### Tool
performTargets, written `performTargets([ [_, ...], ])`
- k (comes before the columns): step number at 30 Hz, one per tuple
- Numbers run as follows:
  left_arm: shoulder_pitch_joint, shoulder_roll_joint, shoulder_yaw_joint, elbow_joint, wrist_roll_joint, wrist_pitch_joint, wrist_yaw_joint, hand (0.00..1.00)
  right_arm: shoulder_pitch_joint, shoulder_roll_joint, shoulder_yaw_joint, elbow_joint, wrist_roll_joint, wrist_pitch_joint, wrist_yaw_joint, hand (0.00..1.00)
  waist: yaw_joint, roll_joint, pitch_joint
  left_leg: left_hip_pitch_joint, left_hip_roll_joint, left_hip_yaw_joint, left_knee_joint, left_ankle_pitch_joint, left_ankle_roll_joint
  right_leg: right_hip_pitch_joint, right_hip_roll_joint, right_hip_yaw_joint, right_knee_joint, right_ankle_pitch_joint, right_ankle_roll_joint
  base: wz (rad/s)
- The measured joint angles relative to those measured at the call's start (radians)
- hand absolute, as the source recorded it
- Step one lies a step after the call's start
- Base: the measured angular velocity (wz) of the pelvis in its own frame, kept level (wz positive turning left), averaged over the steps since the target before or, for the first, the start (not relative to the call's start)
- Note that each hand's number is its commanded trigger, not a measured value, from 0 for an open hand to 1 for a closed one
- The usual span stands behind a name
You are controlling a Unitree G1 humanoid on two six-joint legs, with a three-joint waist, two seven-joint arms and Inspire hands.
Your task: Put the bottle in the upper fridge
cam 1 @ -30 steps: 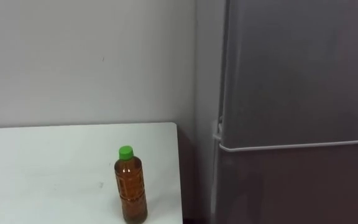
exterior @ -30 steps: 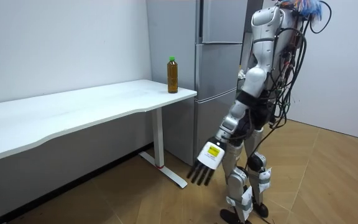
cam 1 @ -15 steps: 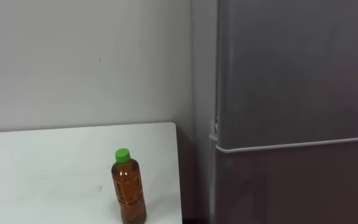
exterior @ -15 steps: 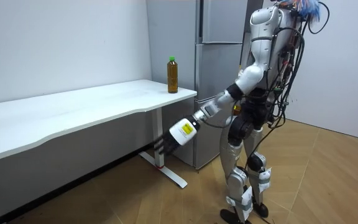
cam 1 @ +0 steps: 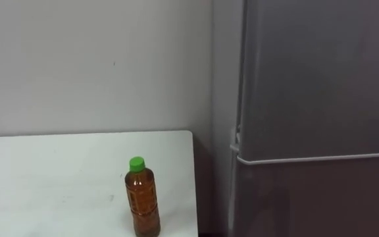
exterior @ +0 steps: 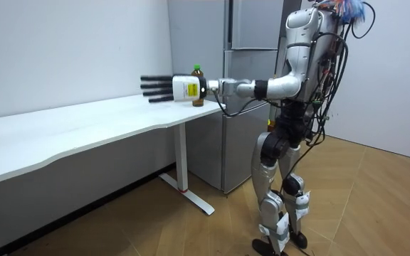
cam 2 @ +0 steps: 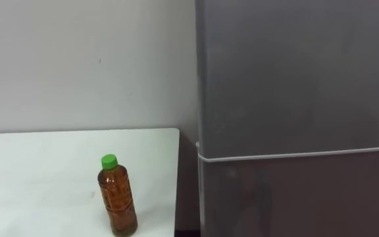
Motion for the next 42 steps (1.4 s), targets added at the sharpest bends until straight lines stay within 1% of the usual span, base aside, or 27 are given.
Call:
performTargets([
  [4,-0.023,0.000,-0.004,-0.088,0.000,0.001,-0.016,0.00,-0.001,0.006,0.000,-0.004,0.007,-0.001,-0.005,0.00,-0.007,0.004,0.0023,-0.018,0.000,-0.010,0.017,0.000,0.000,-0.001,0.000,-0.015,-0.002,0.001,-0.001,0.08],
  [6,-0.065,0.000,-0.006,-0.144,0.013,0.000,-0.024,0.00,-0.001,0.009,-0.001,-0.004,0.005,-0.003,-0.017,0.00,-0.009,0.009,0.0071,-0.026,-0.001,-0.017,0.026,0.000,0.000,-0.002,0.000,-0.019,-0.001,0.003,-0.002,0.10],
  [9,-0.087,0.000,-0.005,-0.191,0.045,-0.005,-0.043,0.00,-0.001,0.011,-0.001,-0.004,0.005,-0.013,-0.019,0.00,-0.015,0.014,0.0075,-0.025,0.000,-0.016,0.028,0.000,0.000,-0.002,0.000,-0.019,0.000,0.003,-0.002,0.00],
  [10,-0.096,0.000,-0.007,-0.215,0.044,-0.005,-0.058,0.00,-0.001,0.013,0.000,-0.004,0.006,-0.016,-0.019,0.00,-0.019,0.017,0.0054,-0.027,0.001,-0.016,0.030,0.000,0.000,-0.002,0.001,-0.020,0.003,0.003,-0.002,0.00],
  [13,-0.105,0.000,-0.020,-0.267,0.044,-0.006,-0.097,0.00,-0.007,0.015,0.001,-0.003,0.011,-0.017,-0.018,0.00,-0.031,0.014,0.0073,-0.028,0.001,-0.017,0.031,0.000,0.000,-0.002,0.000,-0.021,0.004,0.003,-0.002,0.01],
  [16,-0.119,-0.001,-0.065,-0.306,0.043,-0.006,-0.150,0.00,-0.015,0.018,0.009,0.012,0.019,-0.019,-0.024,0.00,-0.035,0.010,0.0084,-0.028,0.001,-0.018,0.031,0.000,0.000,-0.002,0.000,-0.021,0.004,0.003,-0.002,0.00],
  [19,-0.145,-0.005,-0.115,-0.327,-0.006,-0.006,-0.208,0.00,-0.017,0.019,0.024,0.013,0.024,-0.020,-0.028,0.00,-0.044,0.004,0.0092,-0.028,0.001,-0.020,0.032,0.001,0.000,-0.006,0.000,-0.022,0.004,0.003,-0.002,0.00],
  [21,-0.182,-0.005,-0.151,-0.330,-0.029,-0.005,-0.258,0.00,-0.027,0.018,0.038,0.013,0.023,-0.020,-0.026,0.00,-0.054,0.001,0.0080,-0.036,0.001,-0.021,0.034,0.001,-0.001,-0.013,0.000,-0.021,0.005,0.003,-0.002,0.00],
  [22,-0.192,-0.006,-0.161,-0.330,-0.034,-0.005,-0.271,0.00,-0.030,0.018,0.040,0.013,0.023,-0.019,-0.025,0.00,-0.056,0.000,0.0078,-0.039,0.001,-0.021,0.035,0.001,0.000,-0.015,0.000,-0.020,0.007,0.003,-0.002,0.00],
  [23,-0.215,-0.012,-0.186,-0.329,-0.046,-0.004,-0.296,0.00,-0.036,0.019,0.050,0.013,0.023,-0.018,-0.024,0.00,-0.061,-0.001,0.0089,-0.042,0.001,-0.021,0.034,0.002,0.000,-0.017,-0.001,-0.020,0.012,0.003,-0.002,0.00],
  [24,-0.231,-0.025,-0.212,-0.329,-0.046,-0.004,-0.325,0.00,-0.039,0.019,0.059,0.013,0.023,-0.018,-0.022,0.00,-0.064,-0.003,0.0095,-0.040,0.000,-0.020,0.032,0.003,0.001,-0.016,-0.001,-0.018,0.013,0.003,-0.002,0.00],
  [25,-0.235,-0.030,-0.224,-0.329,-0.046,-0.004,-0.339,0.00,-0.042,0.019,0.062,0.015,0.022,-0.019,-0.020,0.00,-0.066,-0.004,0.0095,-0.039,0.000,-0.019,0.031,0.003,0.001,-0.016,-0.001,-0.018,0.013,0.003,-0.002,0.00],
  [27,-0.237,-0.041,-0.262,-0.329,-0.046,0.002,-0.398,0.00,-0.046,0.019,0.072,0.020,0.023,-0.019,-0.017,0.00,-0.073,-0.006,0.0106,-0.033,0.001,-0.010,0.029,0.003,0.001,-0.014,-0.001,-0.014,0.014,0.003,-0.002,-0.09],
  [28,-0.237,-0.041,-0.271,-0.329,-0.046,0.004,-0.411,0.00,-0.050,0.019,0.073,0.021,0.024,-0.019,-0.017,0.00,-0.074,-0.006,0.0107,-0.032,0.001,-0.008,0.030,0.003,0.001,-0.014,-0.001,-0.011,0.013,0.003,-0.002,-0.09],
  [29,-0.237,-0.042,-0.283,-0.329,-0.046,0.005,-0.432,0.00,-0.058,0.019,0.075,0.034,0.026,-0.021,-0.018,0.00,-0.083,-0.008,0.0116,-0.032,0.002,-0.006,0.029,0.003,0.001,-0.015,-0.001,-0.008,0.013,0.003,-0.002,-0.11],
  [30,-0.237,-0.042,-0.292,-0.329,-0.045,0.005,-0.451,0.00,-0.069,0.019,0.076,0.046,0.028,-0.021,-0.017,0.00,-0.087,-0.009,0.0125,-0.029,0.003,0.002,0.029,0.003,0.001,-0.018,0.000,0.003,0.014,0.003,-0.002,-0.13],
  [33,-0.244,-0.042,-0.319,-0.329,-0.045,0.016,-0.491,0.00,-0.080,0.019,0.084,0.059,0.030,-0.021,-0.015,0.00,-0.096,-0.011,0.0139,-0.029,0.003,0.004,0.024,0.003,0.001,-0.019,0.000,0.005,0.015,0.003,-0.002,-0.05],
  [37,-0.255,-0.043,-0.355,-0.329,-0.067,0.041,-0.556,0.00,-0.087,0.019,0.098,0.062,0.029,-0.020,-0.013,0.00,-0.105,-0.012,0.0125,-0.034,0.003,0.002,0.029,0.003,0.001,-0.026,-0.001,0.004,0.016,0.003,-0.002,0.00],
  [38,-0.256,-0.043,-0.363,-0.329,-0.067,0.050,-0.585,0.00,-0.091,0.019,0.098,0.065,0.027,-0.018,-0.012,0.00,-0.110,-0.010,0.0058,-0.045,0.004,0.002,0.031,0.003,0.001,-0.034,0.000,0.005,0.016,0.003,-0.002,0.00],
  [39,-0.257,-0.044,-0.367,-0.329,-0.071,0.062,-0.614,0.00,-0.094,0.019,0.098,0.068,0.025,-0.017,-0.008,0.00,-0.114,-0.008,0.0018,-0.048,0.004,0.002,0.033,0.003,0.001,-0.037,0.000,0.005,0.016,0.004,-0.004,0.00],
  [40,-0.256,-0.046,-0.370,-0.329,-0.086,0.068,-0.627,0.00,-0.099,0.019,0.098,0.077,0.025,-0.017,-0.005,0.00,-0.117,-0.008,0.0021,-0.047,0.004,0.002,0.033,0.003,0.001,-0.037,0.000,0.004,0.016,0.004,-0.004,0.00],
  [42,-0.257,-0.055,-0.398,-0.329,-0.133,0.077,-0.659,0.00,-0.107,0.019,0.100,0.086,0.026,-0.016,0.000,0.00,-0.120,-0.008,0.0011,-0.044,0.004,0.003,0.034,0.003,0.001,-0.036,-0.001,0.003,0.016,0.004,-0.004,0.00],
])
